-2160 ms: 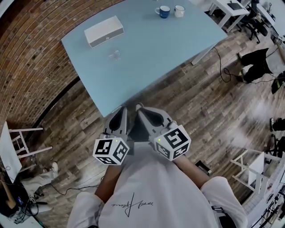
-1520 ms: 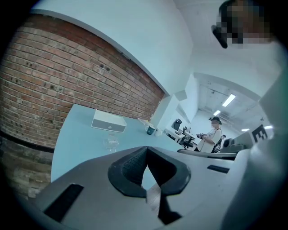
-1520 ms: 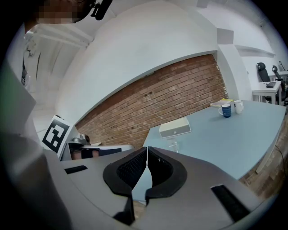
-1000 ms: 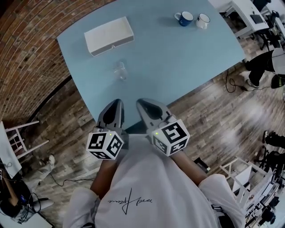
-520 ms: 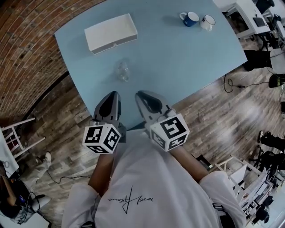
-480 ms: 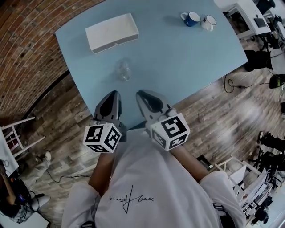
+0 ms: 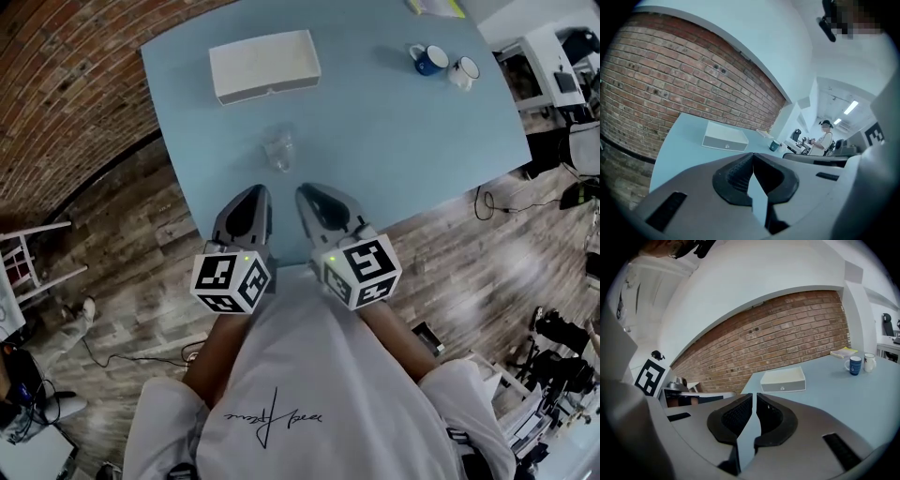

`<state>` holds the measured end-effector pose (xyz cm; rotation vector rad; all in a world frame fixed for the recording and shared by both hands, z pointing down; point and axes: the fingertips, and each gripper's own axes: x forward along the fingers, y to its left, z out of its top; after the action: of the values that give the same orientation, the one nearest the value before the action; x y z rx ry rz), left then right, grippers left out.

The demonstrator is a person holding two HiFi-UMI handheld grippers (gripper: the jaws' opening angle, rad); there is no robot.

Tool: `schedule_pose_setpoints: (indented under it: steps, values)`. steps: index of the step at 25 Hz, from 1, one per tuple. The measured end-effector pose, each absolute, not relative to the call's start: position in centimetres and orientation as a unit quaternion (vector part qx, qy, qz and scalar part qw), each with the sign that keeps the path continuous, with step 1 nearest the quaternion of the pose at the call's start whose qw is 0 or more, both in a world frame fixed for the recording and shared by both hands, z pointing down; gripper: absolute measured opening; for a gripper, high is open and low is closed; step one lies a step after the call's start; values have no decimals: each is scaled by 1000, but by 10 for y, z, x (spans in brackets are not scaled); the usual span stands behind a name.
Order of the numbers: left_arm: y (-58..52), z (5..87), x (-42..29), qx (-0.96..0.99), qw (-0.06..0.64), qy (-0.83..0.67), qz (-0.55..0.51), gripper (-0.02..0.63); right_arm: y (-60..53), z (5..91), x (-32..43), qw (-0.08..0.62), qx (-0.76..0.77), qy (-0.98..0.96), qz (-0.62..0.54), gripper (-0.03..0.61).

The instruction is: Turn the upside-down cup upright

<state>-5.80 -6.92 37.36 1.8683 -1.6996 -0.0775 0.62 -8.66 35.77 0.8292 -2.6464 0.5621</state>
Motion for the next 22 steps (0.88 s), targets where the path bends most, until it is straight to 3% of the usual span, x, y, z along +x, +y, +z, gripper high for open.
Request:
schedule_pose_setpoints:
  steps: [22]
  values:
    - [-88, 395, -73, 681, 332, -652, -32, 11, -122, 403, -22, 209, 272, -916, 209, 23]
